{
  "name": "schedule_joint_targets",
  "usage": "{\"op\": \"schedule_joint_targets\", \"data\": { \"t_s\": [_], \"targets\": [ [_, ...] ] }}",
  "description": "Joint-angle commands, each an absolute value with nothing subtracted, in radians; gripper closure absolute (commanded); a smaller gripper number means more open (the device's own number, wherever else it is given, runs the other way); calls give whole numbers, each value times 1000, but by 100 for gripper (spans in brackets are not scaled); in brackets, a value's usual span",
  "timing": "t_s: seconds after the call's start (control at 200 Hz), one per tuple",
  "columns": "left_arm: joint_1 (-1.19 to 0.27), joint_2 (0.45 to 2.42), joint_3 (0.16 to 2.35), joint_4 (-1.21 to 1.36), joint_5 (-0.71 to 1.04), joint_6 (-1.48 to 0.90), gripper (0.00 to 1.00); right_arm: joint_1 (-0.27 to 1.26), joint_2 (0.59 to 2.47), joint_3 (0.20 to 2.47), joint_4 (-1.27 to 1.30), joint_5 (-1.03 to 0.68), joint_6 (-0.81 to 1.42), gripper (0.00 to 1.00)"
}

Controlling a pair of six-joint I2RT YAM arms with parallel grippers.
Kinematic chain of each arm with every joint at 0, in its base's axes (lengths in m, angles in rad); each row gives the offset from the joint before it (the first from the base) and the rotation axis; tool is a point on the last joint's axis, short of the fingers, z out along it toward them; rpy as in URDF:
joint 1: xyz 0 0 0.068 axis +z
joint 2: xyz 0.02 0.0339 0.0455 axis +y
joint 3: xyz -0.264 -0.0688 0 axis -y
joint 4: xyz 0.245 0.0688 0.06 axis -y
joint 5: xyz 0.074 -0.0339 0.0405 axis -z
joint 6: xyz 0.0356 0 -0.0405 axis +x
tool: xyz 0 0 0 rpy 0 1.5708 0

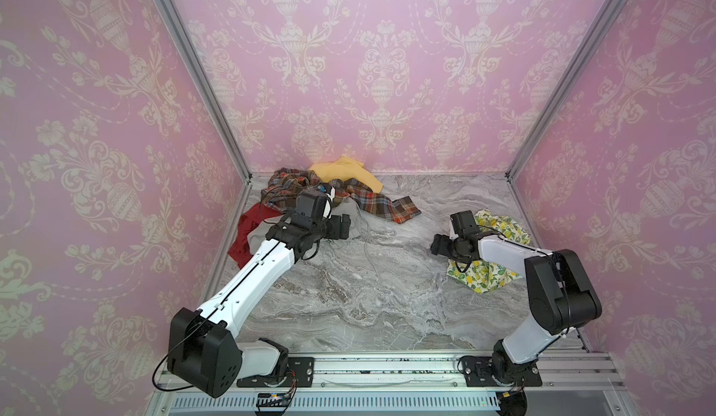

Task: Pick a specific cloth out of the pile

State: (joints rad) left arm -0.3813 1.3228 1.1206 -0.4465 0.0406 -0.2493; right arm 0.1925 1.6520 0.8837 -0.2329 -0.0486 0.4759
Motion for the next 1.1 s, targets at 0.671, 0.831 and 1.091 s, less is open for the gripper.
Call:
{"op": "schedule_joint_targets", "data": {
  "t_s": [0.671,0.831,1.091],
  "targets": [
    [-213,1232,987,-339,-81,-243,1,124,1076,603,-144,77,342,5],
    [-129,1183,841,-149,-163,-208,1,124,943,476,48,171,224,4],
    [-80,1236,525,326,-258,-74,1,124,950,259,504,246,54,4]
  ]
}}
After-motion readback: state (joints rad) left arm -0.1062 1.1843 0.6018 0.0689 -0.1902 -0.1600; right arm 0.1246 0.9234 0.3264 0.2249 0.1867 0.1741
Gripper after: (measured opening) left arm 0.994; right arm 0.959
